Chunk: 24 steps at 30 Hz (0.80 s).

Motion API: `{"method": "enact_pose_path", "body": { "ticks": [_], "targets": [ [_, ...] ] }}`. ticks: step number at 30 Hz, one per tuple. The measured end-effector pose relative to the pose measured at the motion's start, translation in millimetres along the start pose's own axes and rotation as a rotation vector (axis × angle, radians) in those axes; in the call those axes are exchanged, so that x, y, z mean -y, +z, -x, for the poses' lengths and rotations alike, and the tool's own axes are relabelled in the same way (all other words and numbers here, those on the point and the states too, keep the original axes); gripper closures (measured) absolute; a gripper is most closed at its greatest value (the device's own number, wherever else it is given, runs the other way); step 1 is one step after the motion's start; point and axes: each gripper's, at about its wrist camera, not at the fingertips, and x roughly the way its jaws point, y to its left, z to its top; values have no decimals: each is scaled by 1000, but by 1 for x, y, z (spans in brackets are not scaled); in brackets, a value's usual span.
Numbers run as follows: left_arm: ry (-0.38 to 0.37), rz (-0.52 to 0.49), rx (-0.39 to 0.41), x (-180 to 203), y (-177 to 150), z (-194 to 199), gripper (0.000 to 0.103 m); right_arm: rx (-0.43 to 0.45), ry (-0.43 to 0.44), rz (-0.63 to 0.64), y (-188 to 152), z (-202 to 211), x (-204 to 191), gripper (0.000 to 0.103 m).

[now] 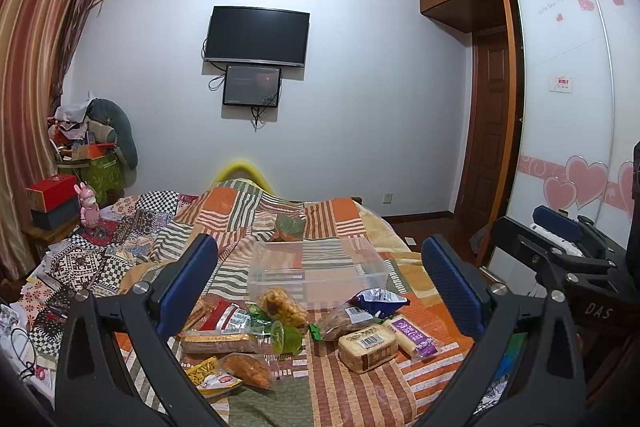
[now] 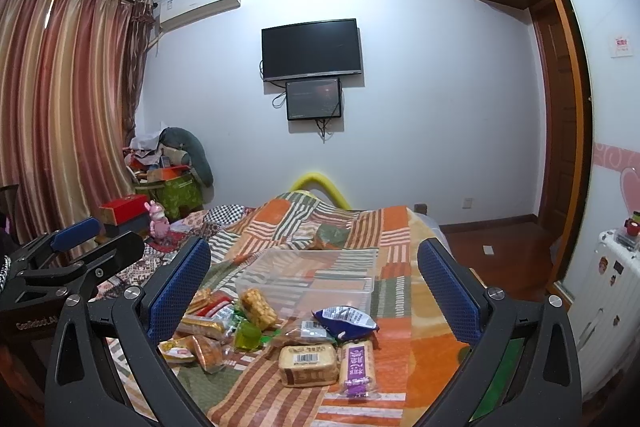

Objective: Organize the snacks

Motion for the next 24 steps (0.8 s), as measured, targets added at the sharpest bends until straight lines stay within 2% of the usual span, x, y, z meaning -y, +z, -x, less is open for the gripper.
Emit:
{"method": "enact_pose_path", "body": {
  "ticks": [24],
  "targets": [
    [8, 5, -7, -3, -2, -5, 0, -13, 1, -6, 0, -4, 2, 0]
  ]
}}
